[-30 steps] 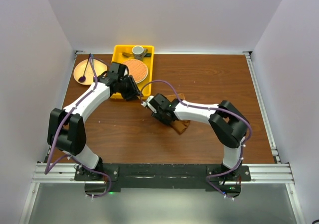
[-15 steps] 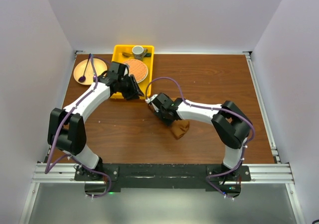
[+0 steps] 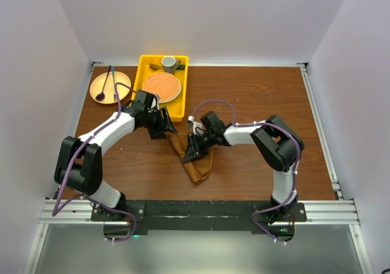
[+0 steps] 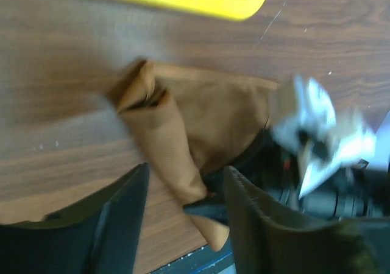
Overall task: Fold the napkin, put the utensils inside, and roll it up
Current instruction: Roll the napkin with the utensil
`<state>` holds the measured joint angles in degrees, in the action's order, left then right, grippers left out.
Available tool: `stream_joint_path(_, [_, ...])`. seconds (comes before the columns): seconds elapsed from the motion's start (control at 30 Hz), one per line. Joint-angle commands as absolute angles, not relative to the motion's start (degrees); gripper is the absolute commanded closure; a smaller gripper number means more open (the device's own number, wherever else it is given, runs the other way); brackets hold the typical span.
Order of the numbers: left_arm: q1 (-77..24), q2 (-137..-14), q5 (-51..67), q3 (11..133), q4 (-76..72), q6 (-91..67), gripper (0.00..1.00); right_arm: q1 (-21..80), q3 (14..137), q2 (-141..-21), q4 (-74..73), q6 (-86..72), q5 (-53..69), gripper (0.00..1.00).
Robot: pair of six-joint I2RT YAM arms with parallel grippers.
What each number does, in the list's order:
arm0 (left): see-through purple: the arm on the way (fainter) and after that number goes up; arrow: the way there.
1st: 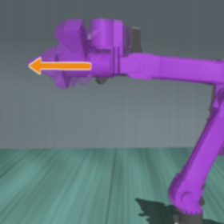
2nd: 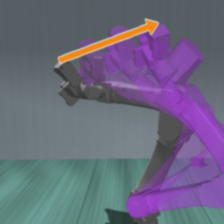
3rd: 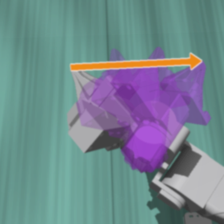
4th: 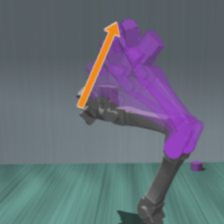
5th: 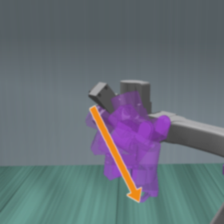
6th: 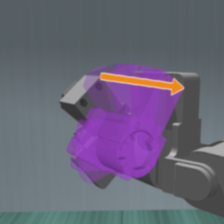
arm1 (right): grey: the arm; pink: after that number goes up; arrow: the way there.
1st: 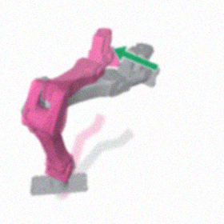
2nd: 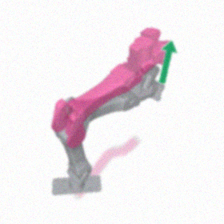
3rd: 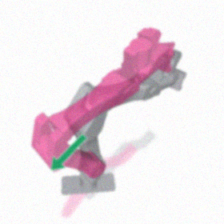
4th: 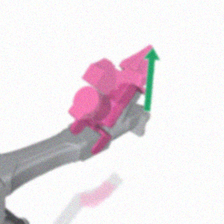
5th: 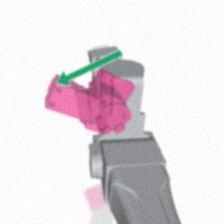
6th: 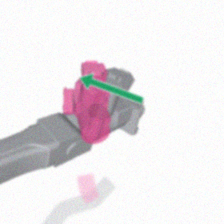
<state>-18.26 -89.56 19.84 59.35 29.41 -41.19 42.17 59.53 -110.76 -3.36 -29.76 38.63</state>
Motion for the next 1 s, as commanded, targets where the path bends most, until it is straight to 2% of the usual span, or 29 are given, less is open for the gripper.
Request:
stream_joint_path(0.0, [-20.8,-84.4,16.1,57.7,30.8,-42.3,0.37,38.6,54.7,-115.8,10.8,-41.3,48.7,0.94])
stream_joint_path(0.07, [-21.7,-84.1,12.8,57.7,33.0,-45.3,0.32,37.7,53.7,-117.6,14.3,-43.3,50.8,0.93])
stream_joint_path(0.17, [-24.3,-85.9,11.3,57.1,33.5,-48.2,0.30,36.7,51.9,-118.3,18.1,-45.3,51.5,0.93])
stream_joint_path(0.4, [-30.8,-93.7,5.2,60.6,35.0,-52.3,0.30,36.3,49.0,-118.4,22.0,-47.2,52.5,0.93])
stream_joint_path(0.7, [-31.3,-98.9,3.3,59.5,29.3,-56.1,0.33,35.9,48.5,-117.9,23.6,-47.4,52.7,0.90])
stream_joint_path(0.8, [-31.3,-100.6,0.2,59.4,27.7,-56.6,0.40,36.0,48.5,-117.8,24.0,-47.5,52.8,0.89])
stream_joint_path(0.9, [-31.2,-103.4,-1.9,61.4,29.0,-54.7,0.62,36.0,48.5,-117.2,23.6,-47.3,52.6,0.86])
stream_joint_path(0.97, [-31.2,-104.4,-3.1,63.6,30.8,-53.9,0.71,36.0,48.8,-115.9,21.5,-46.5,52.0,0.81])
